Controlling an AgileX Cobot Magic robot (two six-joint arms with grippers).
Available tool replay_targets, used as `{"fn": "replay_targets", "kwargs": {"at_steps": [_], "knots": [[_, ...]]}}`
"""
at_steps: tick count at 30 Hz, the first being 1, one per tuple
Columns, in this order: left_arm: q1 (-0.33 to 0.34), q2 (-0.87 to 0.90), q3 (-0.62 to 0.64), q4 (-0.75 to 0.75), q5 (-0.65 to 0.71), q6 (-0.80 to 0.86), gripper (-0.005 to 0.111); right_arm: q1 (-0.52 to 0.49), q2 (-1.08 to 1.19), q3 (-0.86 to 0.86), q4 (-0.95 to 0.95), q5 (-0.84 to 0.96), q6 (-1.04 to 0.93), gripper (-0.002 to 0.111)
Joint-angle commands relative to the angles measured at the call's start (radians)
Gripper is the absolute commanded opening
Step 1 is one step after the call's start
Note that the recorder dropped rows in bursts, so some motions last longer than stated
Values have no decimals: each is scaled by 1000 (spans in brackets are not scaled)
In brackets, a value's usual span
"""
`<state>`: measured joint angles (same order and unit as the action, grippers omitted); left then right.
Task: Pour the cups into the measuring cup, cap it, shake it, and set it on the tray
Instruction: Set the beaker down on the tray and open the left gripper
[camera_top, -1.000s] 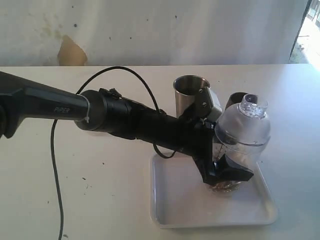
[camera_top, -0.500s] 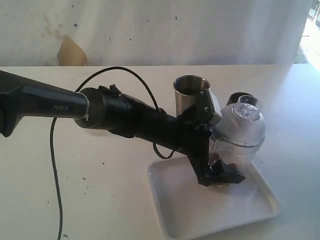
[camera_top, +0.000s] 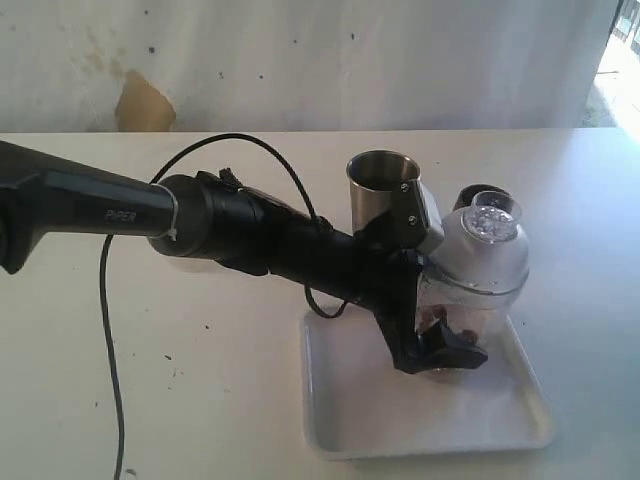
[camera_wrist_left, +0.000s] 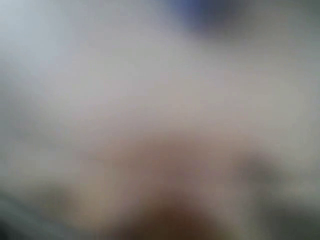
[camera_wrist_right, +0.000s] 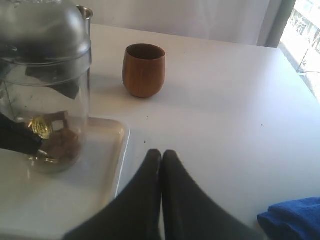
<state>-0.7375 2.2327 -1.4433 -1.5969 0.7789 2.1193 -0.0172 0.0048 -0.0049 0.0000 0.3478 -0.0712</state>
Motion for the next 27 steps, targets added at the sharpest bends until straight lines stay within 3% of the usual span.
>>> {"fn": "replay_targets", "kwargs": {"at_steps": [1, 15, 27], "knots": [[16, -11, -1, 34, 4, -10, 94, -2, -5, 5, 0, -4, 1, 0], [55, -11, -1, 51, 48, -51, 94, -2, -5, 5, 0, -4, 1, 0], [78, -11, -1, 166, 58, -127, 94, -2, -5, 5, 0, -4, 1, 0]]}}
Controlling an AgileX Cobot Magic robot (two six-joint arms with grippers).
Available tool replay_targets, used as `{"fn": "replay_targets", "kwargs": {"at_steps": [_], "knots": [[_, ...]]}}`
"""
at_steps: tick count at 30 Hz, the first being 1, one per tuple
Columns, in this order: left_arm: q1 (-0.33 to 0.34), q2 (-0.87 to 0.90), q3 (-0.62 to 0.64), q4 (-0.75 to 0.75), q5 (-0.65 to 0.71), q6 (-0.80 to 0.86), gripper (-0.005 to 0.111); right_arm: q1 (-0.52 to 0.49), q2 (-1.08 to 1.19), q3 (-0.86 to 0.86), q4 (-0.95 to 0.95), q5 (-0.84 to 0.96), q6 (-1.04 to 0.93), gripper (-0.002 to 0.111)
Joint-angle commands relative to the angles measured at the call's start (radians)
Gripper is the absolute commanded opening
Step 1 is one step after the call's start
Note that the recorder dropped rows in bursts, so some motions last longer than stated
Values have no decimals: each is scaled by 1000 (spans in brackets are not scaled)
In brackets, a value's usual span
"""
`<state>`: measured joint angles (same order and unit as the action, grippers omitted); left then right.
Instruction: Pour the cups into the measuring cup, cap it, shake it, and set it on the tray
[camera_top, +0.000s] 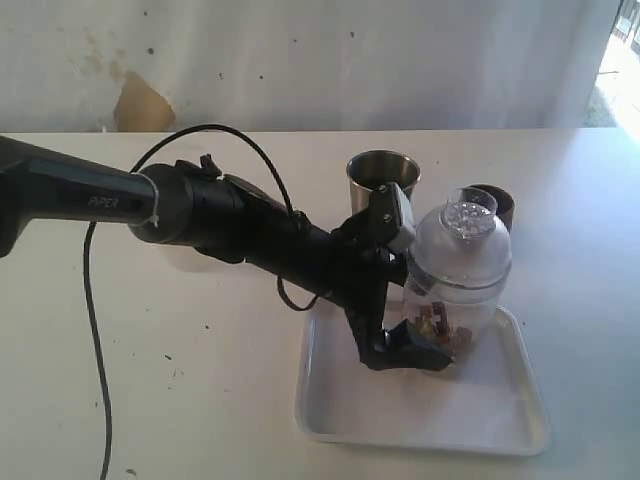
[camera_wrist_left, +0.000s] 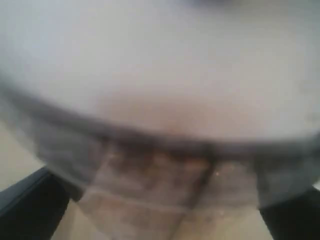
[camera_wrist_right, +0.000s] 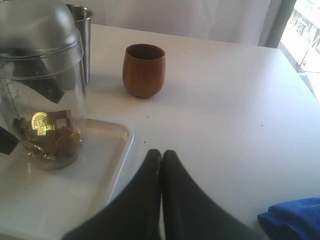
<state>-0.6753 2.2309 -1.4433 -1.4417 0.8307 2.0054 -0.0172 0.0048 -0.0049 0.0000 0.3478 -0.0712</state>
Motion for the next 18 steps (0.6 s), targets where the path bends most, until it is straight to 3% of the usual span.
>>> {"fn": "replay_targets", "kwargs": {"at_steps": [1, 9, 14, 18], "knots": [[25, -10, -1, 12, 9, -18, 94, -2, -5, 5, 0, -4, 1, 0], [66, -25, -1, 51, 46, -22, 94, -2, -5, 5, 0, -4, 1, 0], [77, -96, -1, 308, 28, -125, 94, -2, -5, 5, 0, -4, 1, 0], [77, -157, -1, 509, 5, -330, 94, -2, -5, 5, 0, -4, 1, 0]]}}
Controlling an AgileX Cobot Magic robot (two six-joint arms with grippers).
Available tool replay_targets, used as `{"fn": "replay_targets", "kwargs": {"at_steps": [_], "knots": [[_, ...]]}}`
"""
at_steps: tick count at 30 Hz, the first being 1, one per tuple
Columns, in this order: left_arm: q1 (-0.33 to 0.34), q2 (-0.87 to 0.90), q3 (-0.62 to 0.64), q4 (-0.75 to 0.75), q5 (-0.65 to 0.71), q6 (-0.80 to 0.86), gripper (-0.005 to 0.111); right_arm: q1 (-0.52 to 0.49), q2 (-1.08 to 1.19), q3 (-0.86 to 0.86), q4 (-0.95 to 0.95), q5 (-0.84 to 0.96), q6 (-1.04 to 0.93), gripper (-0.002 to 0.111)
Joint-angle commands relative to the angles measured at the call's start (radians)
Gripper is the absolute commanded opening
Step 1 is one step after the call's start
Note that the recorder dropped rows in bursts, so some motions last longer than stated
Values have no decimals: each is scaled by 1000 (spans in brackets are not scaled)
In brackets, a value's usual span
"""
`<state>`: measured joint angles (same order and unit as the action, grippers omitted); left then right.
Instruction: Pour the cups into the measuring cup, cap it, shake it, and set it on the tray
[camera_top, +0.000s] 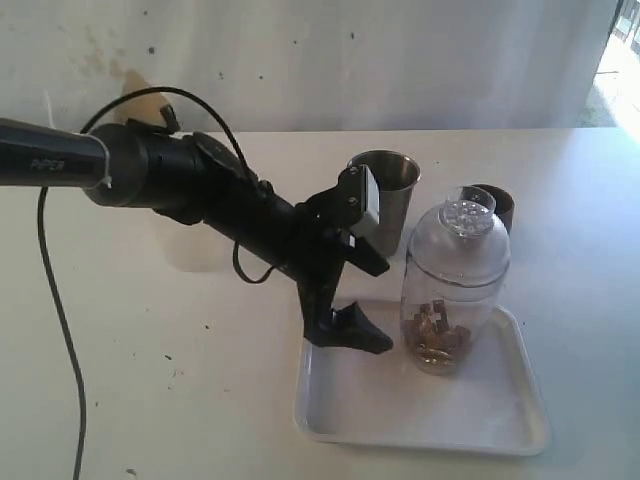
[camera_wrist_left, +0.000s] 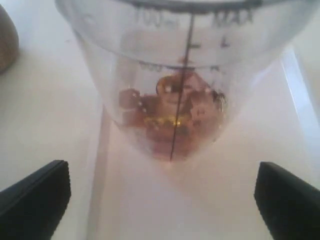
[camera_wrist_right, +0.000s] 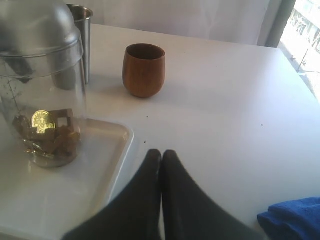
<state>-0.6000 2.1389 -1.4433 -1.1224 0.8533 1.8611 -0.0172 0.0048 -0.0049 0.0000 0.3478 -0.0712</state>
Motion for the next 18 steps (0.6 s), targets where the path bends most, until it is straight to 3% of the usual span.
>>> {"fn": "replay_targets", "kwargs": {"at_steps": [1, 4, 7, 9, 12, 18], "knots": [[2, -83, -1, 231, -34, -249, 93, -2, -5, 5, 0, -4, 1, 0], [2, -140, -1, 384, -91, -439, 75, -2, -5, 5, 0, -4, 1, 0], [2, -206, -1, 471, -36, -513, 35, -2, -5, 5, 0, -4, 1, 0], [2, -259, -1, 484, 32, -606, 1, -2, -5, 5, 0, -4, 1, 0], [2, -336, -1, 523, 42, -835, 0, -2, -5, 5, 0, -4, 1, 0], [0, -485, -1, 797, 99, -1250, 0, -2, -5, 5, 0, -4, 1, 0]]}}
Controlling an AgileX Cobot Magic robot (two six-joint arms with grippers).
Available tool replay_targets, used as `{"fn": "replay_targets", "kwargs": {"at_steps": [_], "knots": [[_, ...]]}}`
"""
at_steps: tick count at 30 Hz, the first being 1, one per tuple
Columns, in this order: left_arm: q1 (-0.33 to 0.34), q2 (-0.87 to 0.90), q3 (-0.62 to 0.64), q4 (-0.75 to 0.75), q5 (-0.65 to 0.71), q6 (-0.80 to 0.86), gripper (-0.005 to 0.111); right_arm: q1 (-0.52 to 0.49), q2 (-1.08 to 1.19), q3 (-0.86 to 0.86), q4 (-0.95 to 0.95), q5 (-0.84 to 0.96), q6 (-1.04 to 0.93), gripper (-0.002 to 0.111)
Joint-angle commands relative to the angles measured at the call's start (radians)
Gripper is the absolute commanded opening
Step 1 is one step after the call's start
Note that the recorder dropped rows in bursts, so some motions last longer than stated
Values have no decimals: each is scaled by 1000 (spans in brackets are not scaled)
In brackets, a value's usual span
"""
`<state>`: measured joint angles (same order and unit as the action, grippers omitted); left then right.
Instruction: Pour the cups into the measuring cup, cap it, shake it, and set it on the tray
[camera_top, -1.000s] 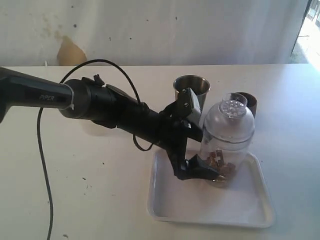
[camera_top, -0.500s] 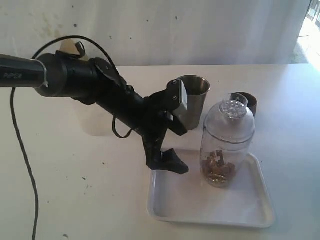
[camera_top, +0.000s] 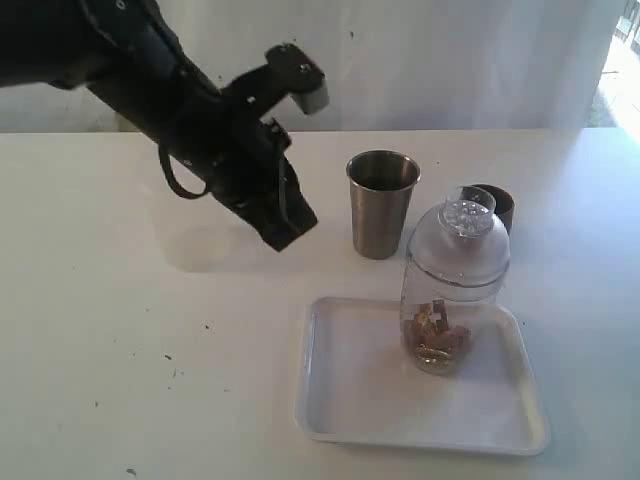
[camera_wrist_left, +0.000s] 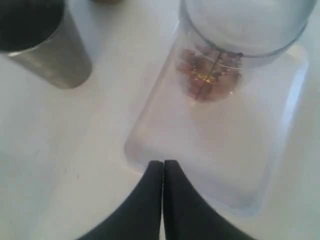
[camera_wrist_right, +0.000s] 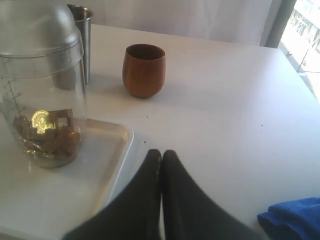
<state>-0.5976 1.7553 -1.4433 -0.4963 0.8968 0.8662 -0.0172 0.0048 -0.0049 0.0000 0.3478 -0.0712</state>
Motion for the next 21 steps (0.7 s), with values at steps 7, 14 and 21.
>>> {"fn": "replay_targets", "kwargs": {"at_steps": [7, 14, 21], "knots": [[-3, -366, 36, 217, 69, -400, 0, -2, -5, 5, 0, -4, 1, 0], [-3, -684, 179, 215, -75, -471, 0, -2, -5, 5, 0, -4, 1, 0], [-3, -1058, 422, 215, -228, -539, 0, -2, -5, 5, 0, -4, 1, 0]]}}
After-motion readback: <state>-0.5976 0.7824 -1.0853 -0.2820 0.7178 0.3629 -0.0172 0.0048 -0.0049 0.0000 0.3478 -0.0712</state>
